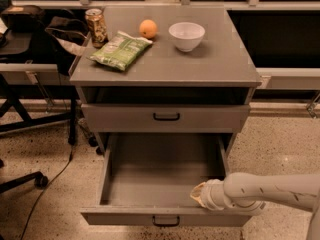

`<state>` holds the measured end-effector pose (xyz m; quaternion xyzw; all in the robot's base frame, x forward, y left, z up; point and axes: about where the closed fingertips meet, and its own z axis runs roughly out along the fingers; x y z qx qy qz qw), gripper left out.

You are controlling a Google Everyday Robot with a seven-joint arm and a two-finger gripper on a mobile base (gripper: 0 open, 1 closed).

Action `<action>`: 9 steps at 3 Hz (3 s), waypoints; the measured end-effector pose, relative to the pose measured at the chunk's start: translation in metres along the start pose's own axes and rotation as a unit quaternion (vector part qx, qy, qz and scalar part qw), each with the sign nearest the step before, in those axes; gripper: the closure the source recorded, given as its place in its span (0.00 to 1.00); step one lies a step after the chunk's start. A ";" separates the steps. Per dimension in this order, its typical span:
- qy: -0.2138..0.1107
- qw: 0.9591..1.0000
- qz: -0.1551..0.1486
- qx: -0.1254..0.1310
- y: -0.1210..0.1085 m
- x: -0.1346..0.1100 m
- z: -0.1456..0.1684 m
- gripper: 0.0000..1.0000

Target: Open middle drawer

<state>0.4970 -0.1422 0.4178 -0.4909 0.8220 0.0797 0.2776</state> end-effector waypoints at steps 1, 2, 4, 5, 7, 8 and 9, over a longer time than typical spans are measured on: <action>-0.012 1.000 -0.013 0.015 -0.009 -0.012 -0.001 1.00; -0.013 1.000 -0.013 0.015 -0.009 -0.013 -0.001 0.81; -0.013 1.000 -0.013 0.015 -0.009 -0.013 -0.001 0.35; -0.013 1.000 -0.013 0.015 -0.009 -0.013 -0.001 0.11; -0.021 0.999 -0.041 0.015 -0.011 -0.024 -0.007 0.00; -0.049 0.995 -0.082 0.020 -0.009 -0.046 -0.039 0.00; -0.050 0.995 -0.082 0.020 -0.008 -0.046 -0.039 0.00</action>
Offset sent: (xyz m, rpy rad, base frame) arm 0.0103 0.0040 0.0076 0.0001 -0.0405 0.0070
